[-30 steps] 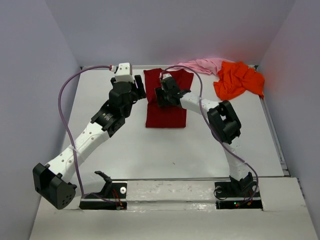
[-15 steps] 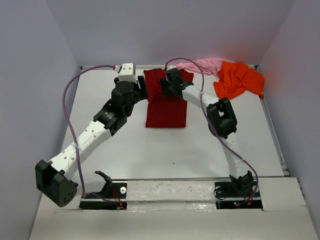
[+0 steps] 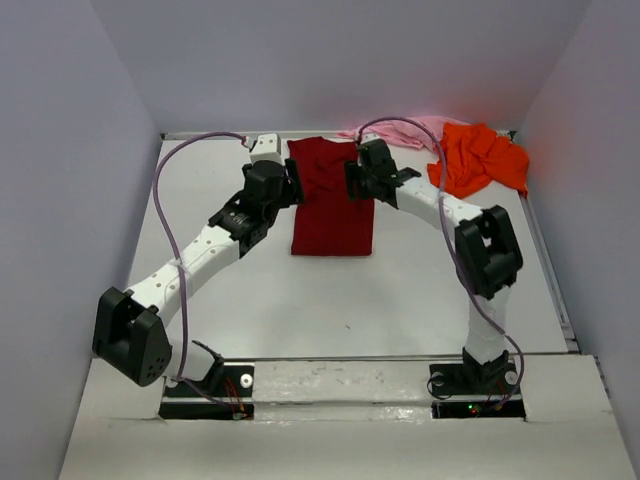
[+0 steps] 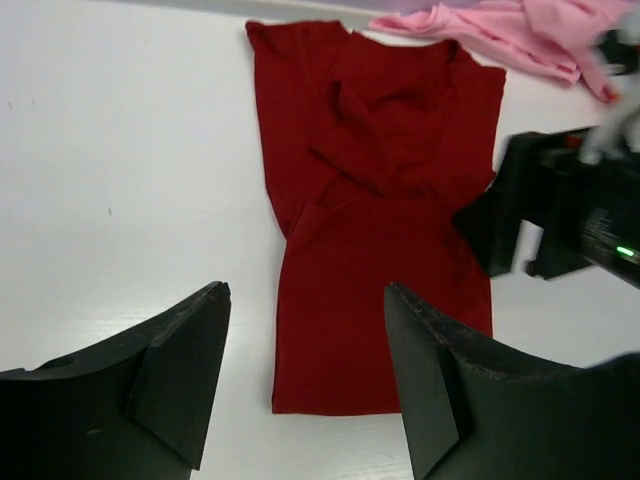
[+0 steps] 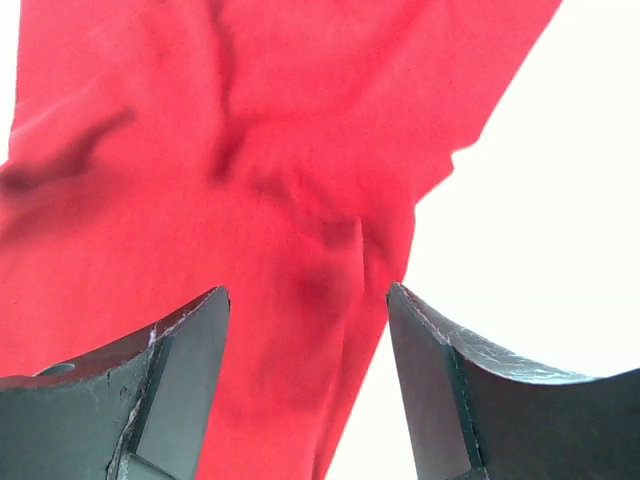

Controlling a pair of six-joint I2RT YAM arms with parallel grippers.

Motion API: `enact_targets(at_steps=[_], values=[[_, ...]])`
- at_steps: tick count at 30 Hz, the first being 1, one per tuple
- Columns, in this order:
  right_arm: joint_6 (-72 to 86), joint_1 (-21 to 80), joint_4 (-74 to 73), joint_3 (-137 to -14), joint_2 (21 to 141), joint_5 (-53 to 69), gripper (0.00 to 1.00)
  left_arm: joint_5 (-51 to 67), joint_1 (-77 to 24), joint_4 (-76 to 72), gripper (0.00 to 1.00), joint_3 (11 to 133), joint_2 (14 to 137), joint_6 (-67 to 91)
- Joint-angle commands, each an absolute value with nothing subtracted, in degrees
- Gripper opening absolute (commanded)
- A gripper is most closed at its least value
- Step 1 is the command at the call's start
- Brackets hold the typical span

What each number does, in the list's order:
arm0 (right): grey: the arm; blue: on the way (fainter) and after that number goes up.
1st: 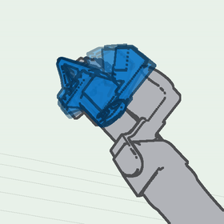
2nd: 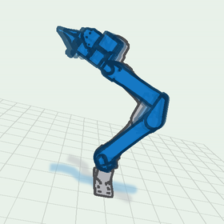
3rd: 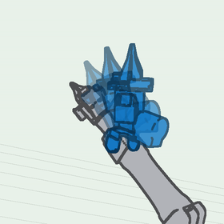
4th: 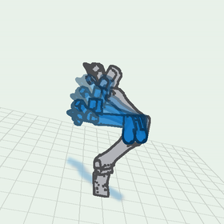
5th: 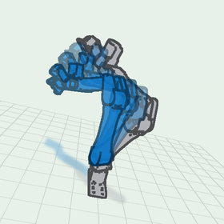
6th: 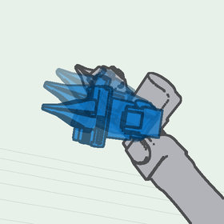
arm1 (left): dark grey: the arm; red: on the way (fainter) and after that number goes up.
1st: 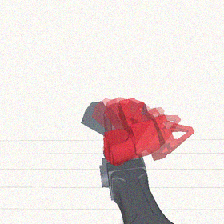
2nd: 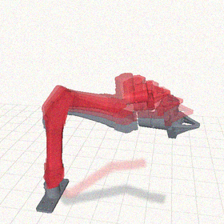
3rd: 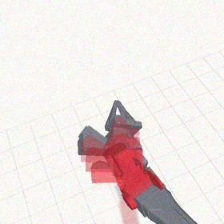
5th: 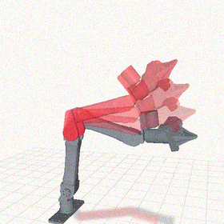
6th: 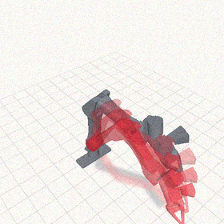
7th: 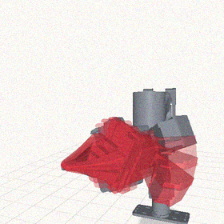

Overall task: Fold and stack the t-shirts
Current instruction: Fold the rectangle-folded T-shirt at the center of the board, then pick up the 2/3-rectangle-folded T-shirt from the center of the board.

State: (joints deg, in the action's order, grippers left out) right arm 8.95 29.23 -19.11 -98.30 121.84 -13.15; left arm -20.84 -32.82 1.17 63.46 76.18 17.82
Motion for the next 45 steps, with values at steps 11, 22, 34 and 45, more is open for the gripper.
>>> enact_targets(at_steps=[11, 22, 34, 45], values=[[22.8, 29.3, -5.1, -57.3, 91.5, -8.0, 0.7, -4.3, -29.3, -21.9, 0.67, 41.4, 86.8, 40.1], [28.0, 29.3, 2.7, -52.1, 97.2, -4.2, 0.7, -1.6, -28.8, -25.3, 0.66, 42.1, 94.9, 41.2], [32.2, 29.3, 4.5, -51.5, 100.4, 6.9, 0.65, -2.6, -28.7, -23.7, 0.66, 41.7, 95.0, 39.4], [36.8, 34.0, 3.5, -45.5, 96.9, 9.2, 0.57, -3.3, -28.7, -22.6, 0.63, 42.4, 95.9, 38.8]])
